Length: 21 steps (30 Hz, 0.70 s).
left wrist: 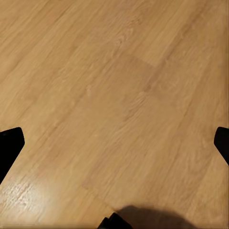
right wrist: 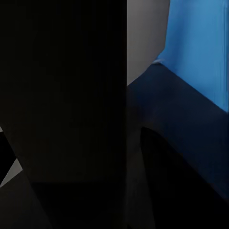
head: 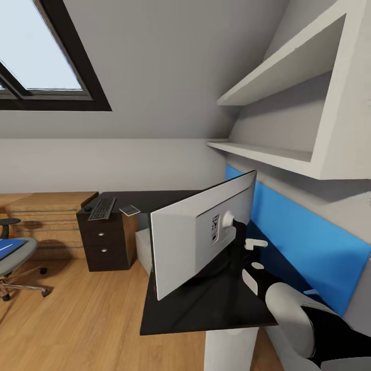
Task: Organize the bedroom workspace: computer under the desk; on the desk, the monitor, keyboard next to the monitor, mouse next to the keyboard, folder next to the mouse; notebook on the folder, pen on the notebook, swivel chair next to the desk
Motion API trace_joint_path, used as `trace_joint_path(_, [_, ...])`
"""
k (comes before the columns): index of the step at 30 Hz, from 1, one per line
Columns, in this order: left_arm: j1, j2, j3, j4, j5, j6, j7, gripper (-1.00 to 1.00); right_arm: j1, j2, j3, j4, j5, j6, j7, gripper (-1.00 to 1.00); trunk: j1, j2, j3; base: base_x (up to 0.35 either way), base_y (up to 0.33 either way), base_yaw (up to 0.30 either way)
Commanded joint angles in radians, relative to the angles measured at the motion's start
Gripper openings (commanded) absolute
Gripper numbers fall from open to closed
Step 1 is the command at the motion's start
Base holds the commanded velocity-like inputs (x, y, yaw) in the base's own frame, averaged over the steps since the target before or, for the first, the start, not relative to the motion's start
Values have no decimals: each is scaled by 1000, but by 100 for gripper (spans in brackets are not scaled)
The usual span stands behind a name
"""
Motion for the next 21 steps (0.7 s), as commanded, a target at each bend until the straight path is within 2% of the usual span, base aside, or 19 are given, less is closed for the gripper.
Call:
trace_joint_path(1, [0, 2, -8, -3, 6, -3, 9, 100, -1, 1, 2, -1, 13, -2, -6, -100, 0, -1, -1, 0, -98, 0])
trace_joint_path(7, [0, 2, -8, -3, 6, -3, 10, 100, -1, -1, 2, -1, 13, -1, -6, -100, 0, -1, -1, 0, -61, 0])
trace_joint_path(14, [-1, 2, -8, -3, 9, -2, 10, 100, -1, -5, 1, 1, 13, -1, -6, -100, 0, -1, -1, 0, -197, 0])
trace_joint_path(21, [-1, 1, -8, -3, 9, -2, 10, 100, -1, -6, 1, 1, 13, -1, -6, -100, 0, -1, -1, 0, -33, 0])
